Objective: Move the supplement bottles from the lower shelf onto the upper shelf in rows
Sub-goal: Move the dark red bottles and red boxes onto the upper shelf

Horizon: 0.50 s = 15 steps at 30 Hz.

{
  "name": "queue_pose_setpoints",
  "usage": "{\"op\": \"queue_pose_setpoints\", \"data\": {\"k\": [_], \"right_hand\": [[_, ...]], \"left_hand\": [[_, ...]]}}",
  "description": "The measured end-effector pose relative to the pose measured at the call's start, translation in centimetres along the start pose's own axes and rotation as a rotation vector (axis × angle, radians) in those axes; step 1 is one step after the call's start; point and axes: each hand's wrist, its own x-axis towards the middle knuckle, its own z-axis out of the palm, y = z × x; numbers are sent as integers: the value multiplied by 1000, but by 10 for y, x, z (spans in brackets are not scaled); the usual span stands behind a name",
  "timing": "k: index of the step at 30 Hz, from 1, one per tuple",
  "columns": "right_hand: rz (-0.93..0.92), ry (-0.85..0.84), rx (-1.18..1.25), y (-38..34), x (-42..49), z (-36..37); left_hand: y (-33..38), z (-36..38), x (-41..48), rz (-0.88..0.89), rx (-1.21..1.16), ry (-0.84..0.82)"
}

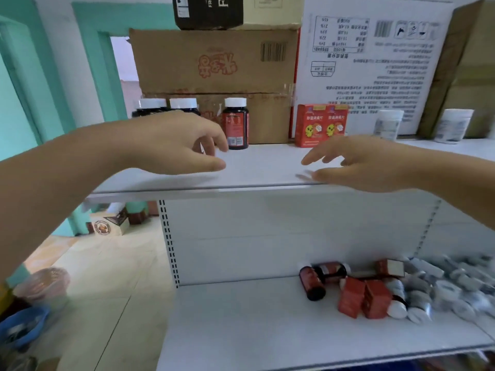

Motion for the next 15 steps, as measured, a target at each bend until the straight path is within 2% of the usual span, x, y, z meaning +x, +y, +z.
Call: {"op": "queue_pose_setpoints", "data": {"k": [9,12,15], "right_hand": [[217,117,0,39,-123,13],[271,77,-30,58,-148,36],[330,13,-78,84,-165,70]], "left_hand": [[70,55,-3,346,-135,166],[84,96,-2,445,-110,101],[90,153,5,428,-67,-5]]}}
